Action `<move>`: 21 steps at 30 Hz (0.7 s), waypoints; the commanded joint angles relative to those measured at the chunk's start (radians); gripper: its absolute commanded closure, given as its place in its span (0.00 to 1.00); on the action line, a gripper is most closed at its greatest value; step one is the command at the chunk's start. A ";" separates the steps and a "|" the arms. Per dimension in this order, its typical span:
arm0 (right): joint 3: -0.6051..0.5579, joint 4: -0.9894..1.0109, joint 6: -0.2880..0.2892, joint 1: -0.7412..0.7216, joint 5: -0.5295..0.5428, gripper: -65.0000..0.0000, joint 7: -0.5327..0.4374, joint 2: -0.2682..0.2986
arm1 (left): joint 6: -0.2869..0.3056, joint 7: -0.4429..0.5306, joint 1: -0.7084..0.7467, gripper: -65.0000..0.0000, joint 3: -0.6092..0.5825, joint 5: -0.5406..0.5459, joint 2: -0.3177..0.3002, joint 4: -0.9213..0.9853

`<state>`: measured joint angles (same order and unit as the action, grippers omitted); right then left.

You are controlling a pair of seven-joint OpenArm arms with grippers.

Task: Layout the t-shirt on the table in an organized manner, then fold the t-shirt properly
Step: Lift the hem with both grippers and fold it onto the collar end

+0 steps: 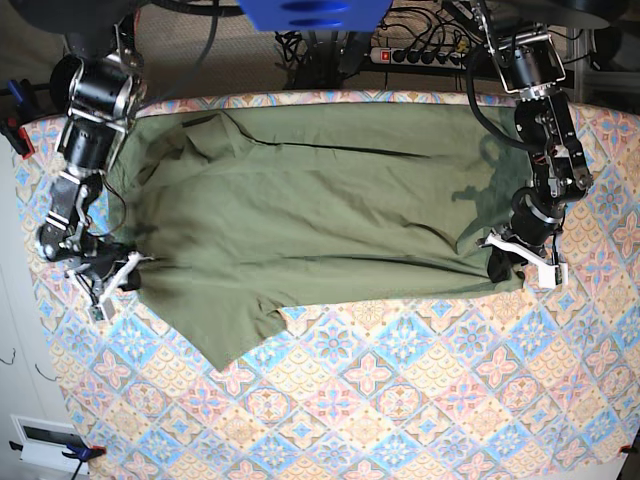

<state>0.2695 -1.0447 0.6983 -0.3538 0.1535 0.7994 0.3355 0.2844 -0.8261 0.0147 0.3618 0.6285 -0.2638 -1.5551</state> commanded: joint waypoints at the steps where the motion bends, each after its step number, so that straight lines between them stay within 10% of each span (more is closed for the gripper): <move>1: 0.004 -0.065 0.000 -0.008 0.018 0.97 -0.013 0.020 | 0.006 0.023 -0.014 1.00 0.003 0.014 -0.013 -0.021; 21: 0.172 -0.559 0.000 0.347 0.272 0.97 0.223 0.018 | 0.006 0.018 0.198 1.00 0.039 0.015 -0.018 -0.235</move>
<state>0.4339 -1.5806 0.6987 0.0139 0.4088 1.0462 0.3321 0.2848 -0.8440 0.2310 0.3958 0.6281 -0.2661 -1.7645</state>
